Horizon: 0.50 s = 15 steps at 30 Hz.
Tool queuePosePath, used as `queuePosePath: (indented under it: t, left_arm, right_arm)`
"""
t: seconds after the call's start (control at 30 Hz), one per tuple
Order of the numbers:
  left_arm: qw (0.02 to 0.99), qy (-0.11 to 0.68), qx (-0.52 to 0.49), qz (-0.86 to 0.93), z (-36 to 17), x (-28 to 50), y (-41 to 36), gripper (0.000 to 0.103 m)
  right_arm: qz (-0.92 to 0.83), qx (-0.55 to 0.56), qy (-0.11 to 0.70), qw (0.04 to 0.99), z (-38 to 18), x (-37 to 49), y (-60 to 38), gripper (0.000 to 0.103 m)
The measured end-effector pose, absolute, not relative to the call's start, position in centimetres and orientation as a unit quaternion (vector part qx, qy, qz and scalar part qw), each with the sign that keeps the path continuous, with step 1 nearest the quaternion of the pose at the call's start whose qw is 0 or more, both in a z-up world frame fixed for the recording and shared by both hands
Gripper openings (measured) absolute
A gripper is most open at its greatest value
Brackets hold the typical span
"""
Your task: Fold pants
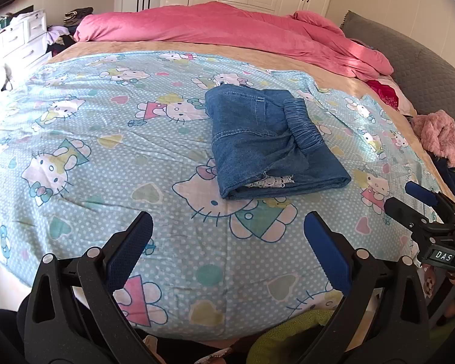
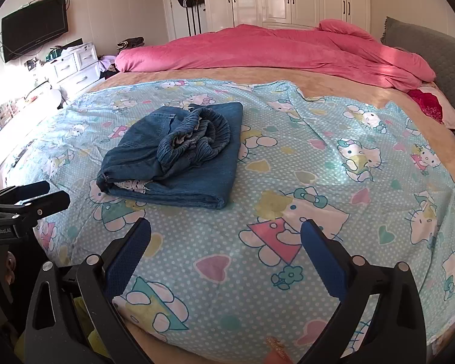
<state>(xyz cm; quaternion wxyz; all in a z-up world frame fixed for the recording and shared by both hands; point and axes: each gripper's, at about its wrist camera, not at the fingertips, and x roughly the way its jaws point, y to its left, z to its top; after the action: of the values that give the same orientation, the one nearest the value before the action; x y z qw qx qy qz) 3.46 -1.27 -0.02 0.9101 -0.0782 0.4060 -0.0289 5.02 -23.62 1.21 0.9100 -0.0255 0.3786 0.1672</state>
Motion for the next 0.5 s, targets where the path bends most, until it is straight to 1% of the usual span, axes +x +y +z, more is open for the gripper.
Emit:
queuePosePath:
  t: [0.5]
  left_arm:
    - [0.911, 0.405, -0.076, -0.027, 0.07, 3.41, -1.33, 0.094]
  right_arm:
    - [0.164, -0.025, 0.379, 0.91, 1.3, 4.96, -23.73, 0.098]
